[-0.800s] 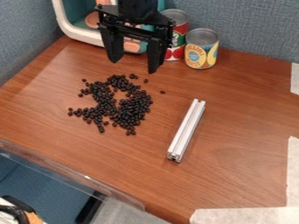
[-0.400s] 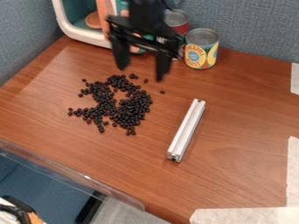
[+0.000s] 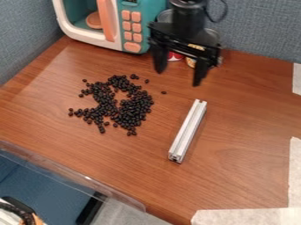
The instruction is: Sweep into pile
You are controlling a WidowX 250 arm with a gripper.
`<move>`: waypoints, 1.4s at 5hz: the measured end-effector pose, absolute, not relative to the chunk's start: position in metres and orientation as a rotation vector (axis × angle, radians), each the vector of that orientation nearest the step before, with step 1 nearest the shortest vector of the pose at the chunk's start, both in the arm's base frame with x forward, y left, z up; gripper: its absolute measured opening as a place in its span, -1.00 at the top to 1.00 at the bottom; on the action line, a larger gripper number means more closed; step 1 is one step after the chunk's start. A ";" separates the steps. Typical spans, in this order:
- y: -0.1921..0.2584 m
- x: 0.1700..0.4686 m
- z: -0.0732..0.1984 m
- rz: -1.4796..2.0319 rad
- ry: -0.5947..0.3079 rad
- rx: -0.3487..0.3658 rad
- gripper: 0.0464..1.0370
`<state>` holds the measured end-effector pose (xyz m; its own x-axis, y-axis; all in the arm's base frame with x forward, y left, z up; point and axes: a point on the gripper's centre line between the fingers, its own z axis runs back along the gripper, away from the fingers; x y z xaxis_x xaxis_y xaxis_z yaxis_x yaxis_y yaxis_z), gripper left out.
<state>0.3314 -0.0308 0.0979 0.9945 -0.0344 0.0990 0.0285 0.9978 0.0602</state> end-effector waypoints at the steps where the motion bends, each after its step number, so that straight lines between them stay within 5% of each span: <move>1: -0.039 0.338 0.088 -0.043 -0.125 0.079 -0.92; 7: -0.048 0.341 0.003 -0.005 -0.146 0.022 -0.85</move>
<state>0.3412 -0.0483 0.0026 0.9894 -0.0067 0.1454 0.0035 0.9997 0.0222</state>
